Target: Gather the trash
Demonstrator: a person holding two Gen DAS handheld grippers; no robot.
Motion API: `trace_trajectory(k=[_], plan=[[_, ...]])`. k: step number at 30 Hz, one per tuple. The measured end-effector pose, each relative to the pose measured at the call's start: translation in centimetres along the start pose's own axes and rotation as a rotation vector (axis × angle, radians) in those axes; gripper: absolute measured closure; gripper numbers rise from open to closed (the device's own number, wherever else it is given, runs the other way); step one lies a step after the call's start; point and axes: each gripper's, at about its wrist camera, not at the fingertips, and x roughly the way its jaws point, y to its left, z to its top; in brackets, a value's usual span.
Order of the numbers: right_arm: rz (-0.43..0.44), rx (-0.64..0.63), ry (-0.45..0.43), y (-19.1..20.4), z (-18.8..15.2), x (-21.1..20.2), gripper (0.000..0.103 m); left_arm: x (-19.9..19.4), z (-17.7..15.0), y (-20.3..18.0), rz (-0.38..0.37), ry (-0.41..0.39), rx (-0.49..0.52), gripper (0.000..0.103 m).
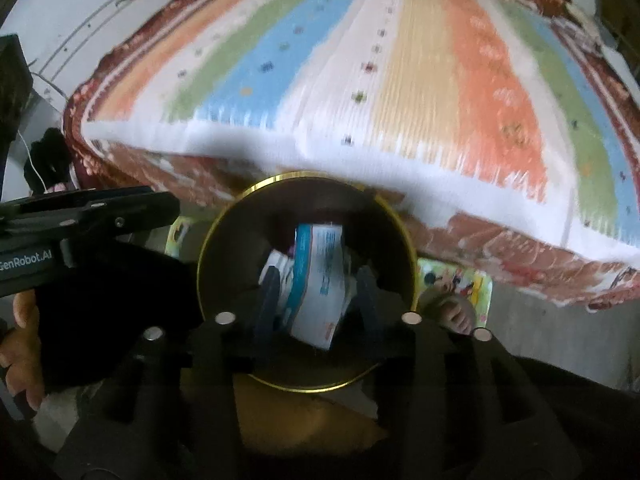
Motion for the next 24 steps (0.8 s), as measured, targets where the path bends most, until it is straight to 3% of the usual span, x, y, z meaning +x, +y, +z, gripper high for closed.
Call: trace_trajectory(k=[4, 7, 12, 24], plan=[[0.000, -0.019, -0.075, 0.2, -0.2, -1.7, 0.063, -1.8, -0.4, 0.2, -0.007, -0.061, 0.012, 0.054], [0.018, -0.018, -0.135, 0.2, -0.7, -3.3, 0.058, -3.1, -1.1, -0.5, 0.022, -0.124, 0.074, 0.044], [0.030, -0.022, -0.207, 0.0, -2.1, -5.5, 0.055, -4.5, -2.5, -1.9, 0.037, -0.194, 0.176, 0.038], [-0.006, -0.064, -0.401, 0.3, -6.2, -10.4, 0.032, -7.4, -6.2, -2.0, 0.027, -0.323, 0.233, 0.017]])
